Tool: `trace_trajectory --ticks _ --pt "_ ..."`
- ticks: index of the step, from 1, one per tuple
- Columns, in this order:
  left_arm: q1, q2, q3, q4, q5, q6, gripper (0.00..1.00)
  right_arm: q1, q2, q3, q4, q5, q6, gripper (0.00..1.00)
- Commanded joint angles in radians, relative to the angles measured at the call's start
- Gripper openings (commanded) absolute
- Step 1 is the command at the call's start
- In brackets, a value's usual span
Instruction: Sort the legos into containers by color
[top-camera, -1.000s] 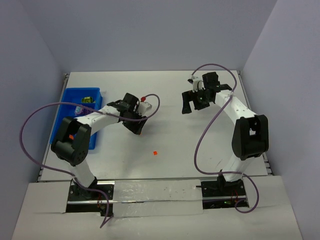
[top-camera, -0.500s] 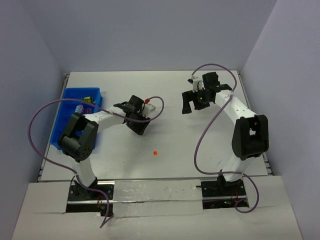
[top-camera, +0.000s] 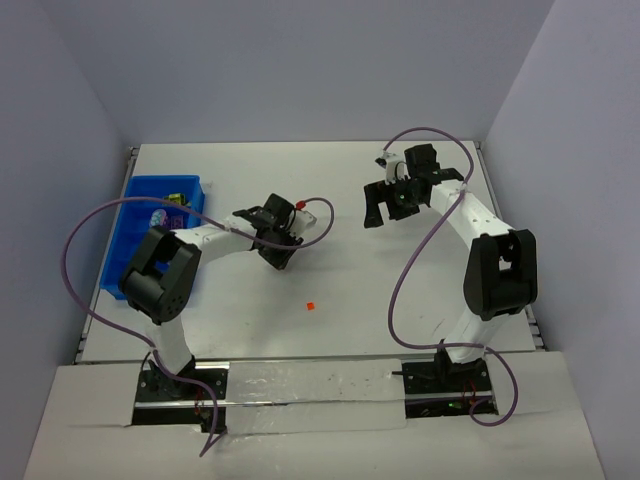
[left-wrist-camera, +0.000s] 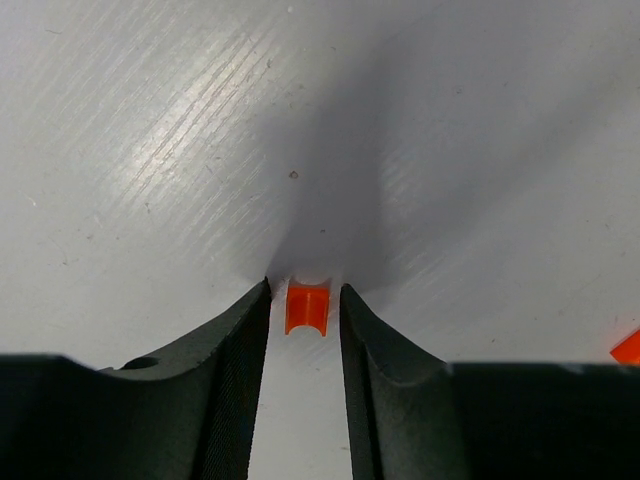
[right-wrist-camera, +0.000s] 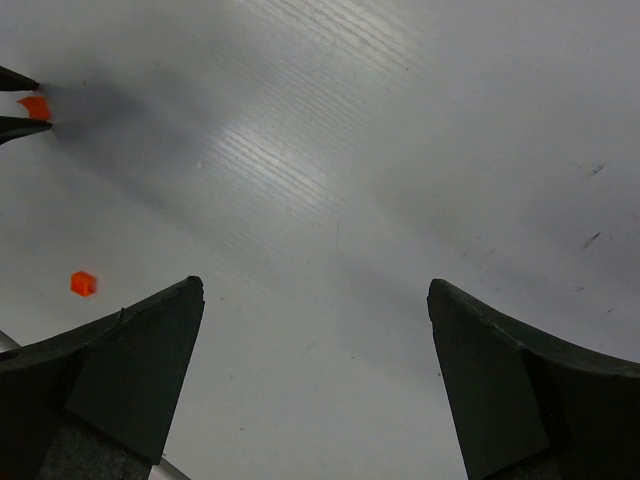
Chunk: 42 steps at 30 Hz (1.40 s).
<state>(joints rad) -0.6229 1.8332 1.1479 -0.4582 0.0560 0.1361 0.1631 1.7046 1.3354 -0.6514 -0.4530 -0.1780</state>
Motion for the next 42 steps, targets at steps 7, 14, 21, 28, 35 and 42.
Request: trace_trajectory --ticks 7,14,21,28,35,42 --pt "-0.008 -0.008 -0.037 0.016 -0.008 0.008 0.43 -0.001 0.012 0.048 -0.007 0.005 -0.014 1.00" --pt "-0.008 -0.005 -0.044 0.015 0.003 0.009 0.34 -0.002 0.007 0.047 -0.007 0.010 -0.014 1.00" --pt "-0.006 -0.031 -0.050 0.005 -0.008 0.018 0.16 -0.002 0.007 0.047 -0.007 0.012 -0.015 1.00" --pt "0.022 -0.162 0.021 -0.098 0.000 0.033 0.08 -0.002 0.007 0.046 -0.007 0.010 -0.013 1.00" --pt "0.139 -0.361 0.073 -0.245 0.014 0.041 0.08 -0.002 0.007 0.048 -0.006 0.007 -0.011 1.00" --pt "0.436 -0.504 0.019 -0.374 0.037 0.102 0.08 0.000 0.012 0.048 -0.007 0.000 -0.010 1.00"
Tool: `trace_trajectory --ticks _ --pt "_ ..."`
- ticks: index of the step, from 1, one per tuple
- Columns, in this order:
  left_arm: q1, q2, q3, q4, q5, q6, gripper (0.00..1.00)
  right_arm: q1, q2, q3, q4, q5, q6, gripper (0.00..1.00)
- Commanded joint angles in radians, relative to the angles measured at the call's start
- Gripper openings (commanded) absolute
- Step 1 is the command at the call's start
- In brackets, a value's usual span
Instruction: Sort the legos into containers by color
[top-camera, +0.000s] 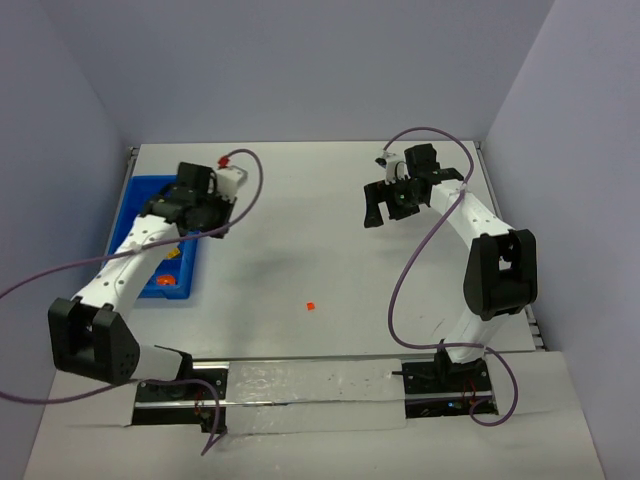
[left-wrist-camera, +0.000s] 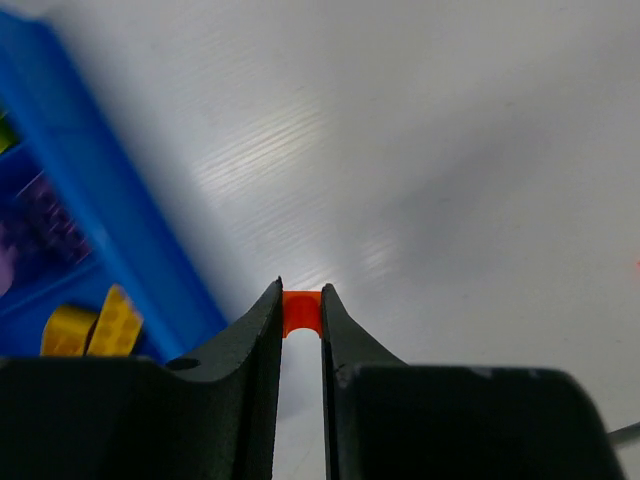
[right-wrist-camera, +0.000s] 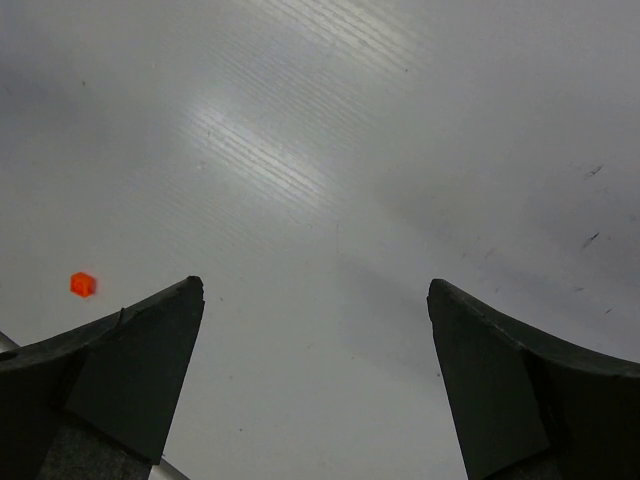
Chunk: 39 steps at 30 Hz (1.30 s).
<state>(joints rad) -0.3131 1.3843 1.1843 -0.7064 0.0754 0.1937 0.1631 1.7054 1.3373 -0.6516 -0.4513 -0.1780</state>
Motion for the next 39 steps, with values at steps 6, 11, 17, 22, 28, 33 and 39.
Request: trace_trajectory --ticks 6,11,17,22,28,33,39 --pt "0.325 -0.124 -0.083 -0.162 0.048 0.117 0.08 0.003 0.016 0.049 -0.010 -0.003 -0.008 1.00" --pt "0.445 -0.120 -0.134 -0.142 0.057 0.162 0.08 0.006 0.016 0.048 -0.010 -0.001 -0.008 1.00" --pt "0.573 -0.078 -0.205 -0.067 0.069 0.226 0.09 0.006 0.020 0.046 -0.010 0.003 -0.011 1.00" --pt "0.580 -0.074 -0.235 -0.040 0.049 0.246 0.30 0.006 0.022 0.049 -0.010 0.003 -0.012 1.00" --pt "0.581 -0.070 -0.226 -0.003 0.034 0.243 0.58 0.006 0.022 0.048 -0.010 0.003 -0.011 1.00" --pt "0.579 -0.069 -0.139 -0.020 0.075 0.251 0.63 0.006 0.019 0.048 -0.010 0.005 -0.011 1.00" --pt "0.424 -0.104 0.015 -0.139 0.317 0.296 0.66 0.006 0.027 0.053 -0.010 0.003 -0.008 1.00"
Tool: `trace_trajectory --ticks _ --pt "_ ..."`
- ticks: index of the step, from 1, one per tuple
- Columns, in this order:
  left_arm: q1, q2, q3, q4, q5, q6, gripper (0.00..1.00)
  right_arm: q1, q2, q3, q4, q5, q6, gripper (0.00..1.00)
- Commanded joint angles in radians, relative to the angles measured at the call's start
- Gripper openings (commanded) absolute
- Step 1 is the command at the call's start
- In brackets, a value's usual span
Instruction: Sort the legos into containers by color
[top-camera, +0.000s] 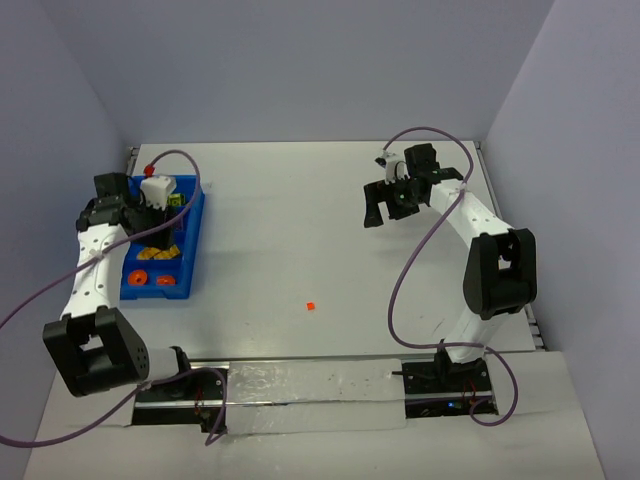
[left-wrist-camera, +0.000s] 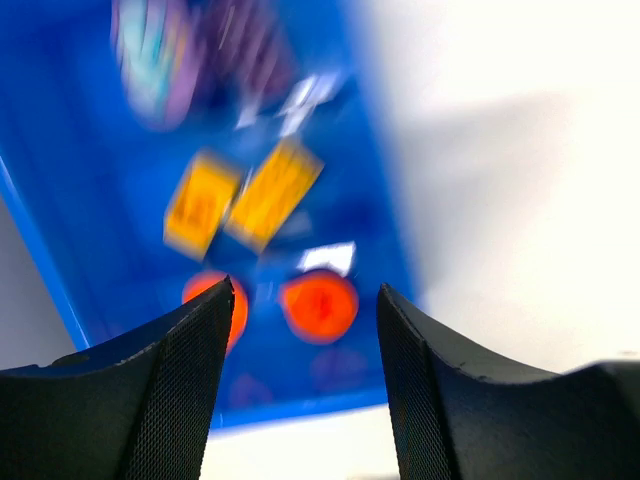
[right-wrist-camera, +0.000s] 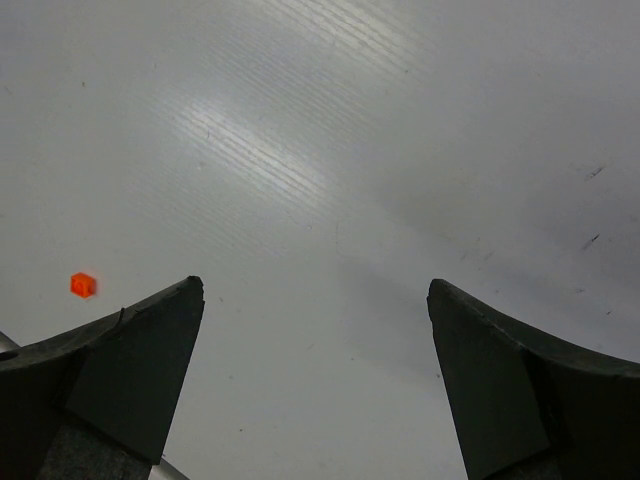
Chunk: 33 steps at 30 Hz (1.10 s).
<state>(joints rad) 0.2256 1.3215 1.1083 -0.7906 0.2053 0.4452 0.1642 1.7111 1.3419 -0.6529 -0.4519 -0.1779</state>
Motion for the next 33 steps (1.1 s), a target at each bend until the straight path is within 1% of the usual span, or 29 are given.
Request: trace_trajectory --ticks 1,3,6,7,8,10,12,14,17,19,24,29,33 --pt "-0.188 -0.055 0.070 -0.055 0.230 0.056 0.66 0.003 0.026 0.049 -0.009 0.001 -0.006 1.00" --pt "-0.303 -0.073 0.028 -0.020 0.250 0.047 0.67 0.004 0.030 0.051 -0.010 0.001 -0.005 1.00" --pt "-0.537 -0.039 -0.079 0.129 0.255 -0.077 0.66 -0.006 0.034 0.050 -0.008 0.001 0.001 1.00" --pt "-0.585 -0.031 -0.101 0.167 0.241 -0.102 0.66 -0.015 0.037 0.049 -0.010 -0.004 0.004 1.00" --pt "-0.671 -0.014 -0.130 0.200 0.200 -0.138 0.65 -0.022 0.040 0.049 -0.010 -0.008 0.005 1.00" --pt "-0.760 0.011 -0.148 0.264 0.154 -0.171 0.64 -0.037 0.051 0.056 -0.013 -0.013 0.005 1.00" --pt "-0.872 0.060 -0.157 0.295 0.124 -0.197 0.63 -0.059 0.068 0.071 -0.027 -0.013 0.000 1.00" --pt "-0.945 0.105 -0.156 0.309 0.112 -0.199 0.63 -0.092 0.074 0.080 -0.038 -0.013 -0.003 1.00" --pt "-1.000 0.157 -0.141 0.328 0.102 -0.189 0.62 -0.131 0.072 0.082 -0.044 -0.010 -0.003 1.00" --pt "-1.025 0.215 -0.103 0.324 0.120 -0.187 0.61 -0.156 0.068 0.083 -0.048 -0.021 -0.004 1.00" --pt "-1.095 0.294 -0.065 0.338 0.080 -0.203 0.60 -0.157 0.074 0.084 -0.050 -0.025 -0.005 1.00" --pt "-1.135 0.329 -0.066 0.354 0.013 -0.235 0.59 -0.156 0.083 0.085 -0.056 -0.034 -0.006 1.00" --pt "-1.151 0.345 -0.055 0.356 -0.011 -0.241 0.58 -0.157 0.088 0.084 -0.057 -0.040 -0.008 1.00"
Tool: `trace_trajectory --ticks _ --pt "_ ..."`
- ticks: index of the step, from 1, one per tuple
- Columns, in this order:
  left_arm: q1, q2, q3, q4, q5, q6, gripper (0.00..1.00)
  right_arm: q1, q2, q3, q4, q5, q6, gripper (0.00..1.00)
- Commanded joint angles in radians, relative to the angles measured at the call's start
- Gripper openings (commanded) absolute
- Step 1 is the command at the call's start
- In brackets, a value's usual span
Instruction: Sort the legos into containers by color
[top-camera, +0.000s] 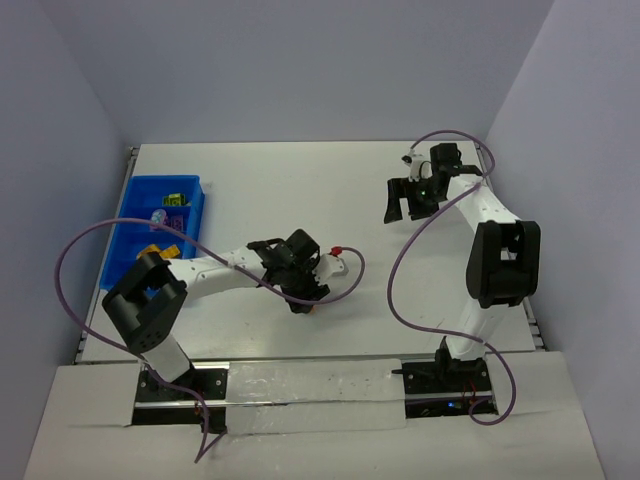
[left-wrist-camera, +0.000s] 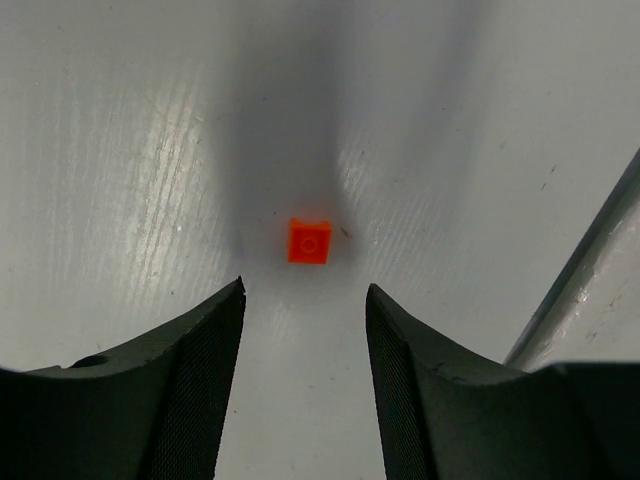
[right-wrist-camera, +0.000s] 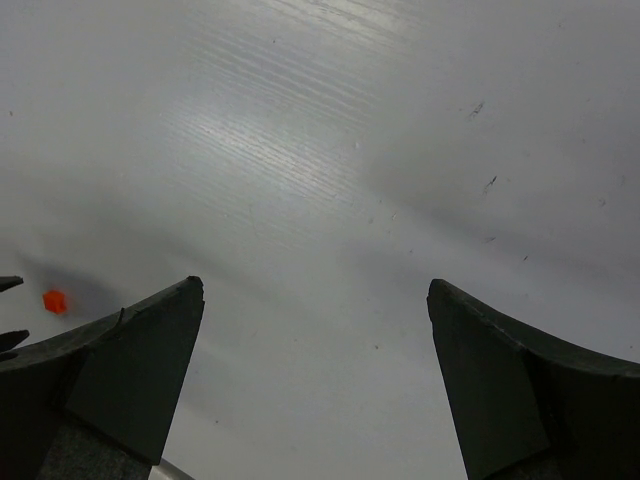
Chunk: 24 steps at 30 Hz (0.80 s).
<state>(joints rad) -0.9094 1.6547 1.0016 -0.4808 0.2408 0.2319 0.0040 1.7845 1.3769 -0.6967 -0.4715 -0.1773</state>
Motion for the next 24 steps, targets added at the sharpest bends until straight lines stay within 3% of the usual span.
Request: trace_trajectory --ticks 1,18,24 --pt "-0.019 0.014 0.055 0.047 -0.053 -0.029 0.58 0.004 0.016 0.051 -0.014 -0.021 -0.008 1.00" --pt "-0.065 0.088 0.062 0.097 -0.100 -0.011 0.54 0.004 0.021 0.056 -0.023 -0.019 -0.013 1.00" --pt "-0.075 0.099 0.053 0.105 -0.091 -0.014 0.47 0.004 0.023 0.057 -0.023 -0.015 -0.013 1.00"
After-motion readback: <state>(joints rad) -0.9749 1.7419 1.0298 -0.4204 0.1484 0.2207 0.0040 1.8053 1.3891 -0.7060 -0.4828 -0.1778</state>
